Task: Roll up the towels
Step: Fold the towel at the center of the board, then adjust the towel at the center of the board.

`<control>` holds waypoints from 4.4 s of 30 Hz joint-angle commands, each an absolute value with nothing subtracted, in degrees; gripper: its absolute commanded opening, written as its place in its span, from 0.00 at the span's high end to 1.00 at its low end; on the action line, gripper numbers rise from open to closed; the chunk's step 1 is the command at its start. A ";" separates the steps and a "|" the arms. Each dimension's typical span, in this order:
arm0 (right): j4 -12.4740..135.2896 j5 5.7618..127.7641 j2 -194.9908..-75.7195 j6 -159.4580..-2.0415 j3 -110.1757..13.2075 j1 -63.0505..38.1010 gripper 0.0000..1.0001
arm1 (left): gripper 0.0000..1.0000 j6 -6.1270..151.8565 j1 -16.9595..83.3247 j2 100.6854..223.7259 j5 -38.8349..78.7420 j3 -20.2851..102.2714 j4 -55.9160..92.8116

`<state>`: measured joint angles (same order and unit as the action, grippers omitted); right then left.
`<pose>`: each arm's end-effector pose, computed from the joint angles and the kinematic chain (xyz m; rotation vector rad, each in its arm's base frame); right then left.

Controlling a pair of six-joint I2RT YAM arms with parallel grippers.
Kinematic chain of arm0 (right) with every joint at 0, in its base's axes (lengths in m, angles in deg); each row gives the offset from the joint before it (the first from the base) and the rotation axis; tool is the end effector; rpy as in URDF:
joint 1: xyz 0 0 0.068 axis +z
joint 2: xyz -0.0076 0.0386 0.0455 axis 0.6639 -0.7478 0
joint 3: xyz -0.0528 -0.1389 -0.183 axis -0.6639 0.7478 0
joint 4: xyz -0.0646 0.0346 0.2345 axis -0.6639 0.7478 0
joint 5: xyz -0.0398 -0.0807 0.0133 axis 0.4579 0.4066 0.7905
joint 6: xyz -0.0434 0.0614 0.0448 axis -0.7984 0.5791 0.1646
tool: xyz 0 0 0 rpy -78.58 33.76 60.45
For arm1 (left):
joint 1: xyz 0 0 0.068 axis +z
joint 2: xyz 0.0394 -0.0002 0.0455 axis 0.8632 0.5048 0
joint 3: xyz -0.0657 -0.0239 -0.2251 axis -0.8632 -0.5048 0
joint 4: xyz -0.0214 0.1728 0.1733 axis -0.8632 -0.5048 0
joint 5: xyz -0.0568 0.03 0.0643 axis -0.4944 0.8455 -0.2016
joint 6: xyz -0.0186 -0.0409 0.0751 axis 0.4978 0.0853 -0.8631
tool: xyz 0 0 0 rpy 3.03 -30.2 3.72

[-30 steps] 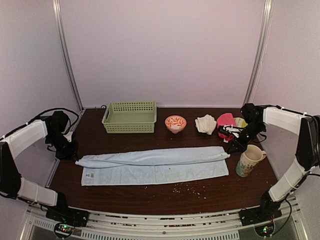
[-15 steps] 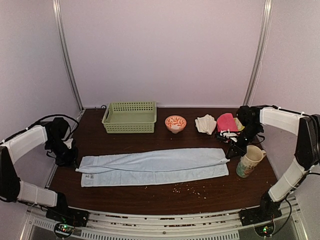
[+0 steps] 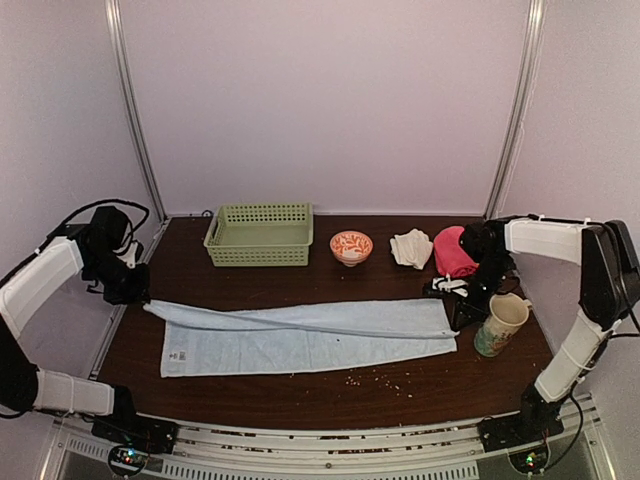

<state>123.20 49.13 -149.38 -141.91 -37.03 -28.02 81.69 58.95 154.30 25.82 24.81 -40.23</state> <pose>0.2433 0.0928 0.1284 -1.6436 2.4748 0.6542 0.2256 -0.0062 0.1945 -0.4620 2.7303 -0.1552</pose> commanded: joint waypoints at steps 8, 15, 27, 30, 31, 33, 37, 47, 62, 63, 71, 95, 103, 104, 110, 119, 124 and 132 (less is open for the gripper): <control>124.62 55.41 -151.84 -143.23 -37.78 -26.05 1.00 | 1.00 85.36 58.30 153.11 28.12 19.43 -43.20; 124.54 55.69 -152.35 -143.24 -37.59 -25.24 1.00 | 1.00 86.79 58.29 153.79 30.05 18.96 -45.20; 129.97 54.08 -149.20 -147.16 -38.02 -23.88 0.75 | 0.76 89.67 57.64 147.50 25.05 17.06 -47.29; 131.07 52.83 -148.33 -147.13 -40.44 -23.85 0.74 | 0.73 90.22 57.55 145.77 26.32 20.14 -47.06; 131.34 51.98 -148.63 -146.96 -41.57 -23.85 0.74 | 0.72 90.47 57.49 145.83 27.04 21.23 -46.66; 131.49 49.66 -149.67 -146.27 -44.17 -23.87 0.74 | 0.70 90.65 57.49 146.44 28.26 22.09 -44.59; 120.32 51.70 -151.88 -135.40 -46.49 -23.70 0.75 | 0.74 90.10 57.54 151.16 27.88 21.13 -39.45; 109.42 57.21 -159.89 -123.80 -47.01 -23.34 0.68 | 0.68 89.58 57.65 162.95 29.58 16.15 -28.87; 102.88 73.46 -167.14 -115.51 -50.22 -23.13 0.66 | 0.77 89.79 57.66 173.78 26.57 13.98 -19.00; 102.12 75.33 -167.67 -114.91 -50.54 -23.29 0.66 | 0.78 89.93 57.66 173.57 26.65 13.95 -18.52; 102.58 78.13 -169.09 -114.89 -56.97 -23.61 0.64 | 0.79 89.99 57.60 168.24 23.39 14.67 -14.01; 109.23 64.98 -151.96 -124.86 -40.10 -20.56 0.58 | 0.58 93.35 57.50 162.01 14.04 6.19 -38.17; 106.78 67.81 -154.90 -126.14 -38.14 -20.49 0.59 | 0.74 92.49 57.55 164.39 11.49 4.51 -35.49; 106.43 68.15 -155.16 -126.33 -37.77 -20.43 0.59 | 0.77 92.49 57.57 164.34 11.69 4.59 -35.21; 105.08 68.95 -155.99 -126.85 -36.36 -20.51 0.60 | 0.97 92.73 57.56 163.46 12.82 6.41 -35.76; 104.43 69.58 -156.88 -127.26 -35.16 -20.70 0.60 | 0.80 93.62 57.56 161.51 18.43 10.34 -39.67; 104.43 69.78 -157.52 -127.38 -35.08 -20.73 0.60 | 0.66 94.06 57.56 162.34 18.83 10.43 -38.09; 104.06 70.27 -158.42 -127.38 -34.65 -20.75 0.61 | 0.71 93.92 57.49 163.99 13.28 6.61 -31.36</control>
